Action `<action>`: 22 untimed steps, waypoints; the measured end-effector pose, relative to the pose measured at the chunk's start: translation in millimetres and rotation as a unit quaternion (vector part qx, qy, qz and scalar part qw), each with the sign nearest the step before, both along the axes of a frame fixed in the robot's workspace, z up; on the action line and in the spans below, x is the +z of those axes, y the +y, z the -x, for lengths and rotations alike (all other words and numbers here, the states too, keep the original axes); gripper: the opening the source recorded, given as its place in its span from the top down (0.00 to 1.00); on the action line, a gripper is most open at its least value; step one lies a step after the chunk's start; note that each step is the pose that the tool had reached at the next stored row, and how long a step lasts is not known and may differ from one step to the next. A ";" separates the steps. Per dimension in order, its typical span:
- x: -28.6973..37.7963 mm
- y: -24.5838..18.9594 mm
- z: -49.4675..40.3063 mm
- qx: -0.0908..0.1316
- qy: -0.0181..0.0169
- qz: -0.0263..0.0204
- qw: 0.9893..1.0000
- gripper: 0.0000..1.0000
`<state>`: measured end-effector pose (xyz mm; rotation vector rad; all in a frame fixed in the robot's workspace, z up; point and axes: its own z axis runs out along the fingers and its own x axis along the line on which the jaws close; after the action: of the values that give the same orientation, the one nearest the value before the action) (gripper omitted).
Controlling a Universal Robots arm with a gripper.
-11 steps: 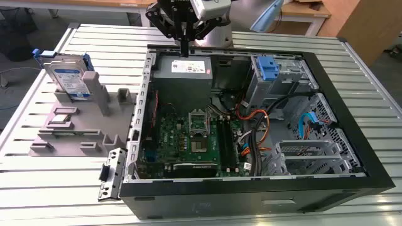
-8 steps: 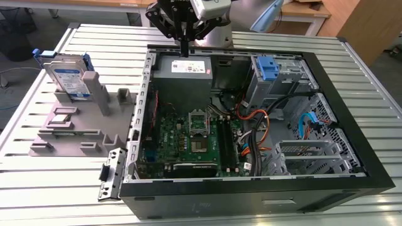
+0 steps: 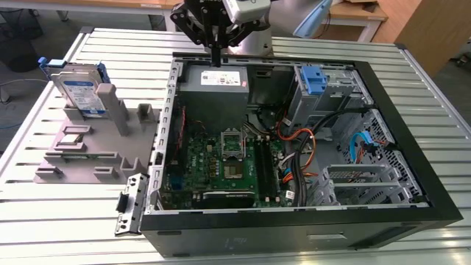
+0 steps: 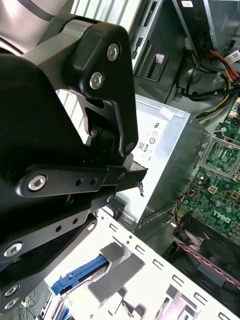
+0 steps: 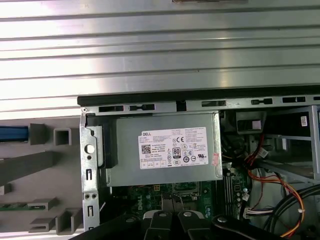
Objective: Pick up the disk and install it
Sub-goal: 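Reach for the disk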
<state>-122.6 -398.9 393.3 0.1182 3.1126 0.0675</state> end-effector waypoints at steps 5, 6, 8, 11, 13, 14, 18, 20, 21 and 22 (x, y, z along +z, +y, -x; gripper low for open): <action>-0.1 -0.1 4.1 0.000 0.000 0.000 1.000 0.90; -0.2 -0.1 4.9 0.000 0.000 0.000 1.000 0.90; -0.2 -0.1 6.7 0.000 0.000 0.000 1.000 0.90; -0.2 -0.1 7.9 0.000 0.000 0.000 1.000 0.90; -0.2 -0.1 8.9 0.000 0.000 0.000 1.000 0.90; -0.2 -0.1 9.1 0.000 0.000 0.000 1.000 0.90; -0.2 -0.1 10.0 0.000 0.000 0.000 1.000 0.90; -0.2 -0.1 10.6 0.000 0.000 0.000 1.000 0.90; -0.2 -0.1 10.7 0.000 0.000 0.000 1.000 0.90; -0.2 -0.1 10.9 0.000 0.000 0.000 1.000 0.90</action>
<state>-133.5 -398.9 393.1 0.1179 3.1126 0.0677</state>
